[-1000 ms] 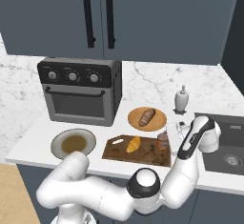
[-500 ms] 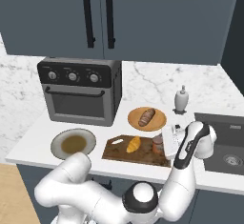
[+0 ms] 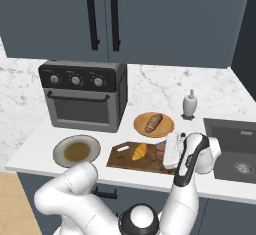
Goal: From the different types of pastries on the counter, select a croissant and place it on the cutting board. Then retrieve a jar of jam from the cabinet and place it alongside the croissant on the cutting board.
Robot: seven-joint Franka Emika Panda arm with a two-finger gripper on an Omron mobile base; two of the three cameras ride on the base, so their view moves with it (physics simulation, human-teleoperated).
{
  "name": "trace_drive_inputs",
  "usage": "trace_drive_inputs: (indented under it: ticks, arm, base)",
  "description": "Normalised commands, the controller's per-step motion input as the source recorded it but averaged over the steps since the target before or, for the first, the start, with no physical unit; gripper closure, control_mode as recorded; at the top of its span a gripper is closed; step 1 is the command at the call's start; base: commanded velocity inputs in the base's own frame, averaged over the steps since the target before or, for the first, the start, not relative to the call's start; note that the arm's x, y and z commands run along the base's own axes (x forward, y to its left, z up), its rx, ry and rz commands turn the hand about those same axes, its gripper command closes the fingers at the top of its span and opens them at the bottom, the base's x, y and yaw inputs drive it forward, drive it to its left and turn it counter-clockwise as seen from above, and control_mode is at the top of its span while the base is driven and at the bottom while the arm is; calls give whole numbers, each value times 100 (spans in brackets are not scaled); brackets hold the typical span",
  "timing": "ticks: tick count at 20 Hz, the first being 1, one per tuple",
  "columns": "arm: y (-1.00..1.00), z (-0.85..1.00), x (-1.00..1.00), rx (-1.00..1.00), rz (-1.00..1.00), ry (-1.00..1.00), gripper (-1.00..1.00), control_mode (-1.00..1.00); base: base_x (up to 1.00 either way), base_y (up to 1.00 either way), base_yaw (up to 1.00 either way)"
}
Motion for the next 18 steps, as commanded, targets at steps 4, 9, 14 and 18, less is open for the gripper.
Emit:
trace_drive_inputs:
  ticks: [4, 9, 14, 18]
  arm:
    - [21, -16, 0, 0, -2, 0, -100, -100]
    - [4, -2, 0, 0, 0, 0, -100, -100]
    - [-1, 0, 10, 0, 0, -1, -100, -100]
    - [-26, 0, 28, 0, 0, -6, -100, -100]
  base:
    - [0, 0, 0]
    - [0, 0, 0]
    - [0, 0, 0]
    - [0, 0, 0]
